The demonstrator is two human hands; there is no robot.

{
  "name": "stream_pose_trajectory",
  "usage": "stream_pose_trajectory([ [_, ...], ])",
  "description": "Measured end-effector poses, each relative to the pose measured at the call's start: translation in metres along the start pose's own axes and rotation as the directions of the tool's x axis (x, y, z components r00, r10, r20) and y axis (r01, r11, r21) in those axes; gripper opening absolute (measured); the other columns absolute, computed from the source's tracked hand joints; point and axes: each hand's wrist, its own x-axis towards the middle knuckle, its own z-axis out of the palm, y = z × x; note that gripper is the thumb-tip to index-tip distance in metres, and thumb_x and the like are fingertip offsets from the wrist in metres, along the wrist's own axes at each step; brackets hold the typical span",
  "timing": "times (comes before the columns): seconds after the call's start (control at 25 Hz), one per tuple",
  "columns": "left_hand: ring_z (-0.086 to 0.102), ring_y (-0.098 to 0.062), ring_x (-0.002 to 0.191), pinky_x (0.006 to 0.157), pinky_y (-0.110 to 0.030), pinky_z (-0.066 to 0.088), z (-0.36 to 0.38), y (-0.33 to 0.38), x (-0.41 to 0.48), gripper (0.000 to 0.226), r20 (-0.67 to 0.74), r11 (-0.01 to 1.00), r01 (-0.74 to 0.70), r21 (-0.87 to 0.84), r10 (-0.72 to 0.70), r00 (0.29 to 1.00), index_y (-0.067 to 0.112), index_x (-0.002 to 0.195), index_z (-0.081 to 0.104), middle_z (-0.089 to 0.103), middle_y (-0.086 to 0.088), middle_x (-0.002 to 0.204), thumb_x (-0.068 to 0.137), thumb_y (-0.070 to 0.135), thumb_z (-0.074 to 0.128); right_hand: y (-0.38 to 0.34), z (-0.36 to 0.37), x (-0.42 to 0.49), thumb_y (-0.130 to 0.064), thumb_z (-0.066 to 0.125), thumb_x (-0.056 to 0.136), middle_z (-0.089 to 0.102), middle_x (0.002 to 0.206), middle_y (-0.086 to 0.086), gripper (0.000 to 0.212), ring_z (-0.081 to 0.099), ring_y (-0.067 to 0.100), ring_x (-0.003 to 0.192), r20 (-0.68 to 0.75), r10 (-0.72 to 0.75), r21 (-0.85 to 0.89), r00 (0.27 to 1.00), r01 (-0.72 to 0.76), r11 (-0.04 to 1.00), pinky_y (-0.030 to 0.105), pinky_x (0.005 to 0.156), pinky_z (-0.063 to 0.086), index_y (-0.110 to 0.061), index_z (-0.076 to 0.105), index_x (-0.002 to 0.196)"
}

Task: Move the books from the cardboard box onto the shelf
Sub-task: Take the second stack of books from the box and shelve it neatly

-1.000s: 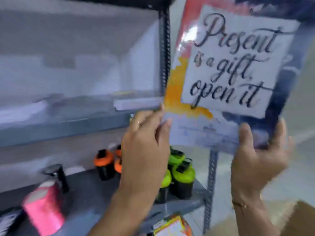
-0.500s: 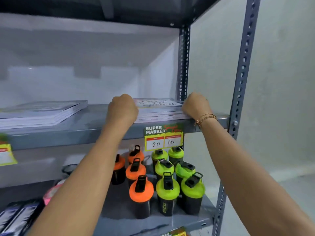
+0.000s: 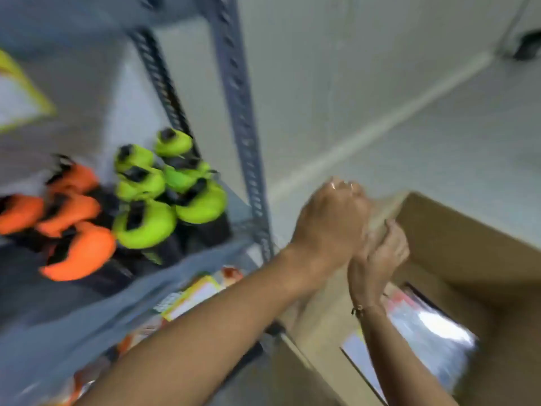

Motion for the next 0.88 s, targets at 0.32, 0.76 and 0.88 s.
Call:
stream_pose_trajectory([
  [0.32,0.053,-0.033,0.122,0.098,-0.037,0.044,0.36,0.0,-0.084,0.037,0.886,0.901,0.391,0.187,-0.326,0.328,0.006,0.125,0.055,0.055,-0.019,0.134,0.089,0.017,0.051,0.284,-0.069,-0.058,-0.021,0.05,0.091,0.028,0.152,0.018,0.06,0.029,0.033,0.139,-0.192,0.945,-0.512,0.264,-0.849,0.133,0.041,0.115,0.029,-0.003,0.025,0.143],
  [0.76,0.051,-0.037,0.118,0.094,-0.041,0.046,0.399,0.002,-0.103,0.041,0.745,0.749,0.583,0.315,-0.576,0.337,0.008,0.119,0.058,0.057,-0.02,0.127,0.084,0.029,0.062,0.31,-0.079,-0.051,-0.01,0.053,0.083,0.05,0.133,0.017,0.036,0.046,0.037,0.124,-0.325,0.941,-0.075,0.095,-0.994,0.074,0.044,0.105,0.041,-0.002,0.052,0.118],
  [0.88,0.055,-0.036,0.116,0.092,-0.039,0.047,0.366,0.003,-0.084,0.036,0.749,0.839,0.496,0.224,-0.474,0.463,0.002,0.115,0.061,0.062,-0.021,0.123,0.086,0.024,0.062,0.288,-0.077,-0.051,-0.011,0.052,0.084,0.051,0.131,0.019,0.035,0.053,0.038,0.115,-0.306,0.947,0.052,0.095,-0.992,0.116,0.045,0.1,0.047,0.001,0.056,0.117],
])
